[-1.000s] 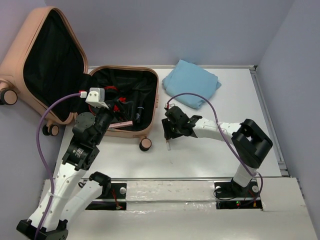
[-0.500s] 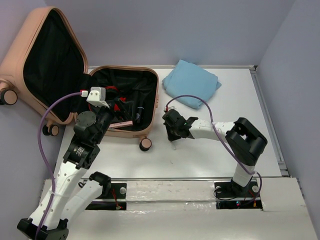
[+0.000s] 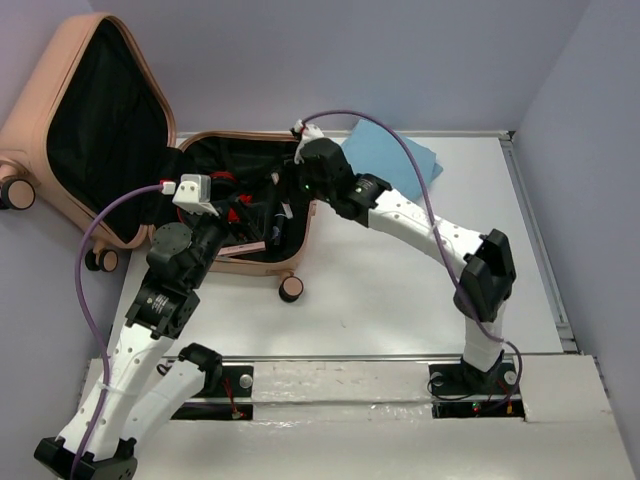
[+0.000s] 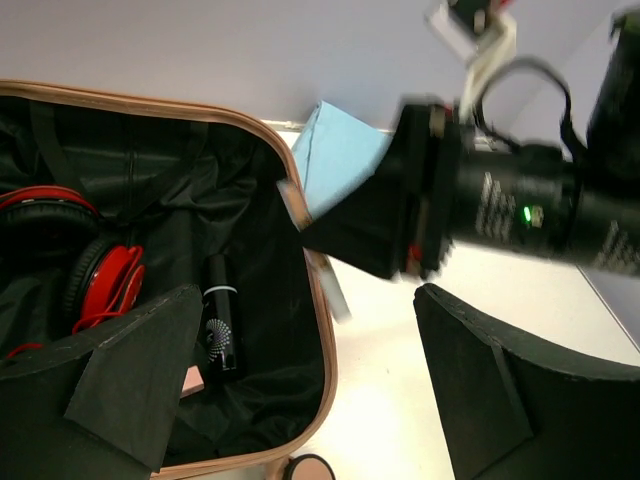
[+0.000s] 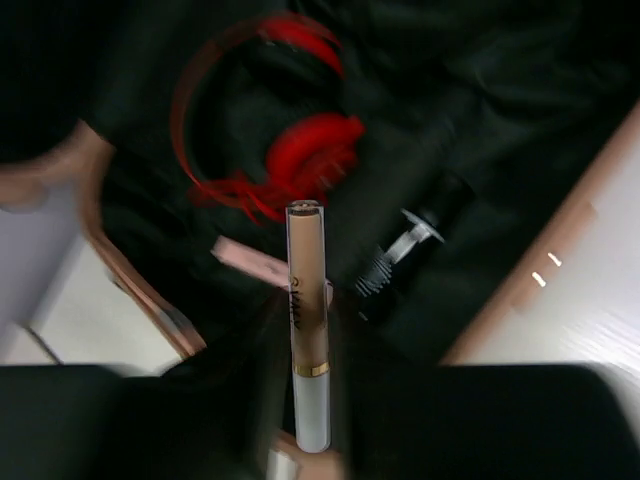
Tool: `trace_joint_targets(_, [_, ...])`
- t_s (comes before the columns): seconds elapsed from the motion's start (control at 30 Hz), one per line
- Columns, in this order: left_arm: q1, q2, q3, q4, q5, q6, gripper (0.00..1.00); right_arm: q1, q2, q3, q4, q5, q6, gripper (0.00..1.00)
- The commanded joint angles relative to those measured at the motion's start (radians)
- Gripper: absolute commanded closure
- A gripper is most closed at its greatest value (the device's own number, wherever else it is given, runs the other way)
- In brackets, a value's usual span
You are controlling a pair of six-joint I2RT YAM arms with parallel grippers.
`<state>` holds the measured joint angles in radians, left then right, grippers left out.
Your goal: Pack the luggage
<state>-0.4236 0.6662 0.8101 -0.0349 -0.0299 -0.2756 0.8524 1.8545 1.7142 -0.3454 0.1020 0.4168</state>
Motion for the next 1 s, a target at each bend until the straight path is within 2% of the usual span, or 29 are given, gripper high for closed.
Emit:
trace_joint_targets(0.0, [0.006, -0.013, 0.014, 0.046, 0.005, -0.005, 0.01, -0.002, 0.176, 0.224, 0.059, -0.068, 0.049, 0.35])
trace_joint_targets(0.03, [0.006, -0.017, 0.012, 0.044, 0.004, -0.005, 0.01, -0.038, 0.181, 0.241, 0.060, -0.090, 0.062, 0.29])
trace_joint_targets(0.13, [0.002, -0.023, 0.014, 0.044, 0.008, -0.008, 0.01, -0.111, 0.114, 0.146, 0.091, -0.094, 0.083, 0.27])
trace_joint_targets(0.17, [-0.003, -0.025, 0.014, 0.044, 0.012, -0.008, 0.01, -0.175, 0.083, 0.034, 0.107, -0.093, 0.095, 0.27])
trace_joint_targets(0.27, [-0.010, -0.025, 0.017, 0.046, 0.018, -0.011, 0.01, -0.286, -0.030, -0.134, 0.166, -0.079, 0.140, 0.18])
trace_joint_targets(0.3, [-0.015, -0.027, 0.015, 0.044, 0.019, -0.013, 0.01, -0.361, -0.052, -0.228, 0.193, -0.084, 0.152, 0.14])
trace_joint_targets(0.4, [-0.020, -0.025, 0.015, 0.044, 0.016, -0.014, 0.01, -0.461, -0.106, -0.365, 0.229, -0.064, 0.183, 0.03])
trace_joint_targets(0.5, [-0.021, -0.022, 0.015, 0.044, 0.010, -0.019, 0.01, -0.578, -0.110, -0.445, 0.253, -0.036, 0.214, 0.00])
trace_joint_targets(0.6, [-0.021, -0.008, 0.011, 0.050, 0.024, -0.034, 0.01, -0.680, -0.055, -0.469, 0.272, -0.071, 0.252, 0.00])
trace_joint_targets(0.73, [-0.021, 0.016, 0.006, 0.062, 0.076, -0.059, 0.01, -0.699, 0.060, -0.433, 0.278, -0.126, 0.264, 0.01])
trace_joint_targets(0.8, [-0.020, 0.039, 0.006, 0.073, 0.117, -0.082, 0.01, -0.699, 0.135, -0.384, 0.282, -0.171, 0.275, 0.08])
trace_joint_targets(0.87, [-0.020, 0.059, 0.004, 0.085, 0.146, -0.100, 0.01, -0.699, 0.182, -0.343, 0.298, -0.211, 0.289, 0.20])
trace_joint_targets(0.93, [-0.018, 0.100, 0.012, 0.086, 0.183, -0.109, 0.01, -0.699, 0.244, -0.323, 0.304, -0.246, 0.303, 0.43])
trace_joint_targets(0.97, [-0.018, 0.130, 0.014, 0.086, 0.214, -0.114, 0.01, -0.699, 0.256, -0.323, 0.310, -0.258, 0.306, 0.63])
